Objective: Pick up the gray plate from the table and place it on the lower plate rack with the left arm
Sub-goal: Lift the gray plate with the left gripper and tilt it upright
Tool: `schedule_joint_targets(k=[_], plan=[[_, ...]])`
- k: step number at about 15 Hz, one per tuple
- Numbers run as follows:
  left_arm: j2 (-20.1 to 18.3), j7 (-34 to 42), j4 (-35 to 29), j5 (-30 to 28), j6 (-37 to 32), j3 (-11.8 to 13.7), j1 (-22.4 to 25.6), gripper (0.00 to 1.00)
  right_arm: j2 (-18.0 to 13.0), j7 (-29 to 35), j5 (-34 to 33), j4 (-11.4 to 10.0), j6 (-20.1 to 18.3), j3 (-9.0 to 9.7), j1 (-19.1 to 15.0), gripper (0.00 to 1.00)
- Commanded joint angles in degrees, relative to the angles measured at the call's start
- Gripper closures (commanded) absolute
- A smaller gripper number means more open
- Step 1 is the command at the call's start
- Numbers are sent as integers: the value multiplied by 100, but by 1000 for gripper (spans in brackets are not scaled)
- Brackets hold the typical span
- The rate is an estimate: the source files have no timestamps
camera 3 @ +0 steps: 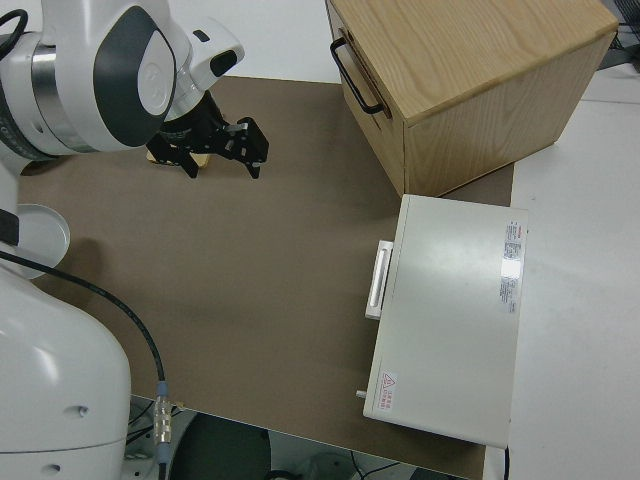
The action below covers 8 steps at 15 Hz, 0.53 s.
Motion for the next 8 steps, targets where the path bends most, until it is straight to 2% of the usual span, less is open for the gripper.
schedule_joint_targets(k=[1,6,8], plan=[[-53,-44,778,80,-898,-6,116,1000,-14,-8,59,35,-75,32,-56,11],[-44,-53,1447,72,-1304,11,143,1000,-14,-8,59,35,-75,32,-56,11],[-44,-53,1544,72,-1348,152,125,1000,-14,-8,59,35,-75,24,-56,13]])
